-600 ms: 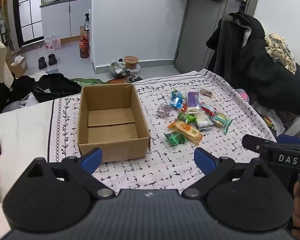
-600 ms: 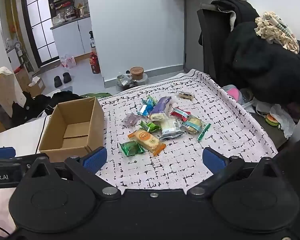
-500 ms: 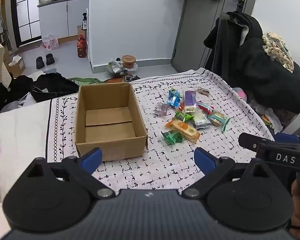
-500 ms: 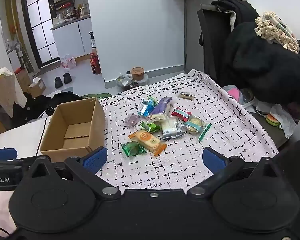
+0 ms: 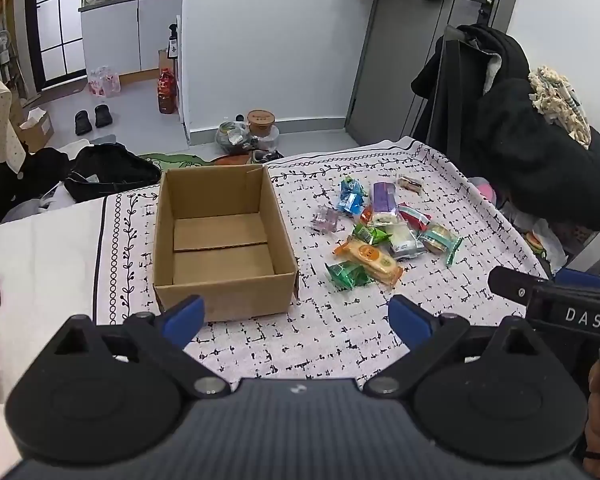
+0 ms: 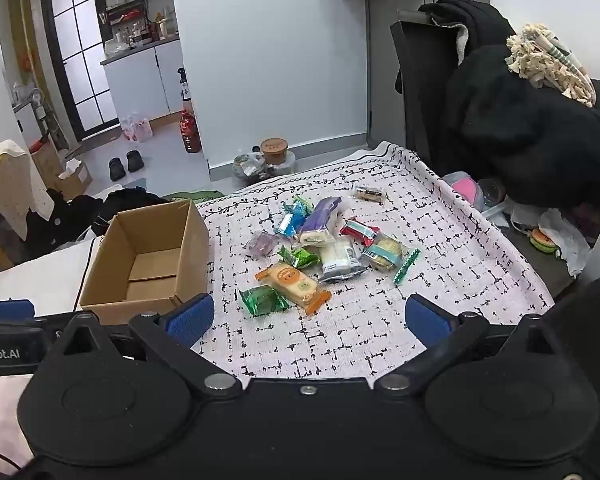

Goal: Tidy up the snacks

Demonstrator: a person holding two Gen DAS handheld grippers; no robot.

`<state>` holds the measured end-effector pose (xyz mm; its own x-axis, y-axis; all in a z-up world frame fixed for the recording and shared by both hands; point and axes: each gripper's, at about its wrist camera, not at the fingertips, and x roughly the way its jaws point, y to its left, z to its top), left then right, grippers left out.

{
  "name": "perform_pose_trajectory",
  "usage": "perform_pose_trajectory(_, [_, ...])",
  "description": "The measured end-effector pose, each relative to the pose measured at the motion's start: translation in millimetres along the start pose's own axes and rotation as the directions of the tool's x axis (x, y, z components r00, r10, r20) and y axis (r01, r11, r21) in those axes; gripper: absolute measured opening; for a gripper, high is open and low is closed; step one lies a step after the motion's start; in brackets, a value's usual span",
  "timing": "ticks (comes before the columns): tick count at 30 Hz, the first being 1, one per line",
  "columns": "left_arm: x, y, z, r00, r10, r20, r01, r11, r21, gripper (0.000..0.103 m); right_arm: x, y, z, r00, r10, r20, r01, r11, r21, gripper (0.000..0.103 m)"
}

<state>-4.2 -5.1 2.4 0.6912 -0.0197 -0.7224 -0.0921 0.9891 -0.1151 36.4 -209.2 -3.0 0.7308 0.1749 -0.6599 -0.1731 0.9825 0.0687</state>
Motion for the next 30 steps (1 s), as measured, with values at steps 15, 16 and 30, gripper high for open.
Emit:
perform_pose_trajectory(15, [3.7, 3.7, 4.0, 1.0, 0.003, -0.007, -0.003, 1.0, 0.002, 0.098, -3.2, -2.4, 0.4, 1.0, -0.019, 0.013, 0.019, 1.0, 0.024, 0.103])
perform_pose_trajectory(16, [4.0, 3.6, 4.2, 1.0, 0.003, -0.007, -0.003, 1.0, 0.001, 0.098, -3.0, -2.2, 0.1, 1.0, -0.017, 0.012, 0.017, 1.0, 0.025, 0.103])
perform_pose_trajectory(30, [4.4, 5.6, 3.9, 1.0, 0.005, -0.008, -0.005, 1.0, -0.001, 0.098, -4.2, 0.7, 2.5, 1.0, -0.009, 0.014, 0.009, 1.0, 0.014, 0.103])
